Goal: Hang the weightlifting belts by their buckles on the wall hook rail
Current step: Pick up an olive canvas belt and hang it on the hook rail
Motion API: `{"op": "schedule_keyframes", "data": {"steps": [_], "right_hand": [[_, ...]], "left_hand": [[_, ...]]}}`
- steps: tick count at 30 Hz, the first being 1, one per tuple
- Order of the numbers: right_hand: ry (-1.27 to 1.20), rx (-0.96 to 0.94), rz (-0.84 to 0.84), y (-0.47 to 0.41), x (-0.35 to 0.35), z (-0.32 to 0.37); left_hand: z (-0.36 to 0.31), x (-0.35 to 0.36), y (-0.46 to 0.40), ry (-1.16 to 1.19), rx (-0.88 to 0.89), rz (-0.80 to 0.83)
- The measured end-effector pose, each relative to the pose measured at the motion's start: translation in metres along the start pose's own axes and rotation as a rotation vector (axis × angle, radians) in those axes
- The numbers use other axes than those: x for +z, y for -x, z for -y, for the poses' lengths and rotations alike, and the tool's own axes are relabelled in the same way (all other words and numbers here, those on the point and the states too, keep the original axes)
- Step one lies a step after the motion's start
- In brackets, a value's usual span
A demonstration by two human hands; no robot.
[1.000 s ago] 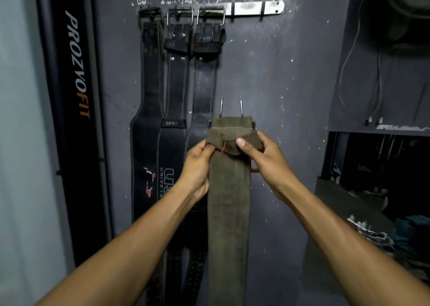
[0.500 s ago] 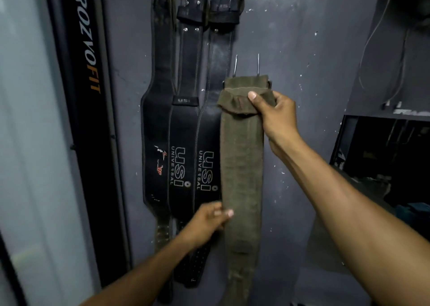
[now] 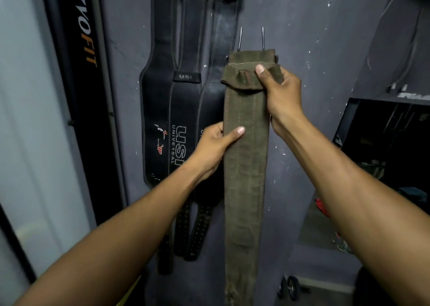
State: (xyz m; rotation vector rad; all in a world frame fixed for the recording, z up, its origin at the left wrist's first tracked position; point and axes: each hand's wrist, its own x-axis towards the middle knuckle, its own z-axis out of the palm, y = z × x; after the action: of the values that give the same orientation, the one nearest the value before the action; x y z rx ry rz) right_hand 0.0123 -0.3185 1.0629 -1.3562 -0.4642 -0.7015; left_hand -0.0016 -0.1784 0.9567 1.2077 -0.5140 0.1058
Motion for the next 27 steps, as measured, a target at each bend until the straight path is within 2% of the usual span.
{"op": "schedule_keyframes", "data": {"steps": [3, 8, 10, 13, 19, 21, 27], "right_hand": [[0.009, -0.045, 0.004, 0.0, 0.002, 0.005], [-0.021, -0.08, -0.023, -0.005, 0.0, 0.017], [-0.041, -0.08, -0.026, -0.006, -0.001, 0.018], [-0.043, -0.031, -0.047, 0.0, -0.001, 0.011], [-0.065, 0.052, -0.091, 0.015, 0.004, 0.006], [-0.051, 0.036, -0.082, 0.02, 0.011, 0.012], [0.027, -0.005, -0.048, 0.035, 0.027, 0.02]], "left_hand": [[0.013, -0.002, 0.01, 0.006, -0.051, 0.038], [0.125, -0.024, 0.088, -0.274, -0.427, 0.19], [0.167, -0.037, 0.123, -0.287, -0.557, 0.199], [0.2, -0.055, 0.15, -0.285, -0.624, 0.158], [0.158, -0.064, 0.122, -0.348, -0.55, 0.153], [0.125, -0.056, 0.098, -0.342, -0.46, 0.133], [0.022, -0.033, 0.038, -0.121, -0.183, 0.057]]}}
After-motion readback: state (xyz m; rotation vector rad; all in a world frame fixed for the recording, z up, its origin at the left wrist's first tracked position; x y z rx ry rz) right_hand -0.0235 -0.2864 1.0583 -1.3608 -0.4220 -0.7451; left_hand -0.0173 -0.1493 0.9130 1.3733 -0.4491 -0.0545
